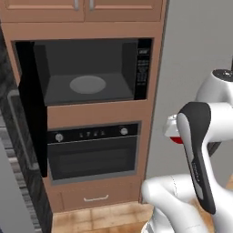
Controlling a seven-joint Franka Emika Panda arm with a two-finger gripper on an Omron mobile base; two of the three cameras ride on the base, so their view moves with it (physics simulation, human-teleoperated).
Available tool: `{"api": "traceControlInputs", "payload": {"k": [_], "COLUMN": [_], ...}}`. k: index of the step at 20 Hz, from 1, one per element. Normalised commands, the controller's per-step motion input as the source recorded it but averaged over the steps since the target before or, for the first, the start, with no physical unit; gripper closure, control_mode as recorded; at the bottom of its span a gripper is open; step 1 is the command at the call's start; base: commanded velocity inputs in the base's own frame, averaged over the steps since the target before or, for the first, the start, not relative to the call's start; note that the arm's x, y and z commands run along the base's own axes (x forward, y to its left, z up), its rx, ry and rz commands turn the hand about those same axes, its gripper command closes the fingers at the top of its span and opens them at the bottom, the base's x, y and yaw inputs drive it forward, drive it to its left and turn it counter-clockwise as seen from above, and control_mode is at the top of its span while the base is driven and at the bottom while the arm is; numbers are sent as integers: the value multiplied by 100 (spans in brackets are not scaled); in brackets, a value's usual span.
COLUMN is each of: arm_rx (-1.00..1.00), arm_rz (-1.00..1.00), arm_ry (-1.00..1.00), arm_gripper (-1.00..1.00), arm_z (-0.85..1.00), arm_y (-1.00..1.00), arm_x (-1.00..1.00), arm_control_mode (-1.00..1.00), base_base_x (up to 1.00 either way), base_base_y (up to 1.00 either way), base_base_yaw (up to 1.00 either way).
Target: Pick the mug from the counter and place it inside the microwave. Then close the microwave.
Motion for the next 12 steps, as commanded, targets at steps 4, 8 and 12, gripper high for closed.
{"api": "traceControlInputs", "payload": {"k": [4,8,12], "arm_rx": [0,0,0], "arm_rz": [0,0,0], "arm_ry": [0,0,0], "arm_gripper": [100,100,100], "arm_z": [0,0,0], "arm_y": [0,0,0], "arm_x": [0,0,0], "arm_control_mode": [100,100,100], "base_base_x": [15,21,31], "base_base_y": [57,69,46], "base_base_yaw": [-14,-2,0]}}
